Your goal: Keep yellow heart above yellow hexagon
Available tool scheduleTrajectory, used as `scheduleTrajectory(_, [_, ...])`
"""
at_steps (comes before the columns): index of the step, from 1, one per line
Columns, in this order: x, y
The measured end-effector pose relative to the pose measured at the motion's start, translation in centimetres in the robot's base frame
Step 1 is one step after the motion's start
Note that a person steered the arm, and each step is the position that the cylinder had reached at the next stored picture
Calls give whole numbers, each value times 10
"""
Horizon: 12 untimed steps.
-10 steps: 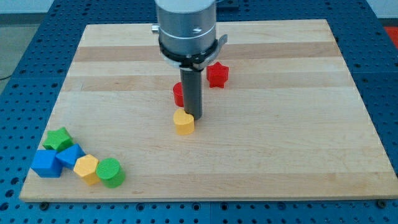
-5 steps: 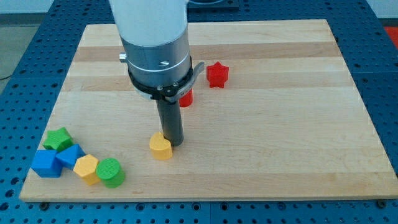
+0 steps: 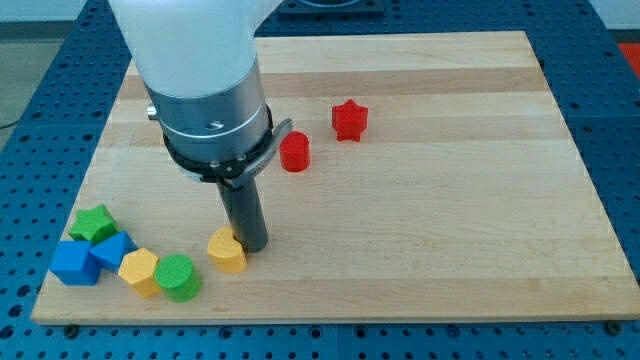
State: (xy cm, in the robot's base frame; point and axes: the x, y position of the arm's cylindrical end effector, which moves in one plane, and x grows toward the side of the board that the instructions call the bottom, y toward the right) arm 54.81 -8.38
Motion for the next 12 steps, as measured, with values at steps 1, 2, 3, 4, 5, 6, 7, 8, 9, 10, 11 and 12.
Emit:
scheduleTrajectory(1, [16,19])
scheduleTrajectory(2, [18,18])
scheduleTrajectory(3, [16,-1])
scheduleTrajectory(4, [16,-28])
scheduleTrajectory(5, [16,-36])
scheduleTrajectory(6, [15,-36])
scheduleTrajectory(7, [9,-46])
scheduleTrajectory(8, [6,-59])
scheduleTrajectory(9, [5,-62])
scheduleTrajectory(10, [1,-69])
scheduleTrajectory(11, [-3,-76])
scheduleTrajectory(12, [-6,-83])
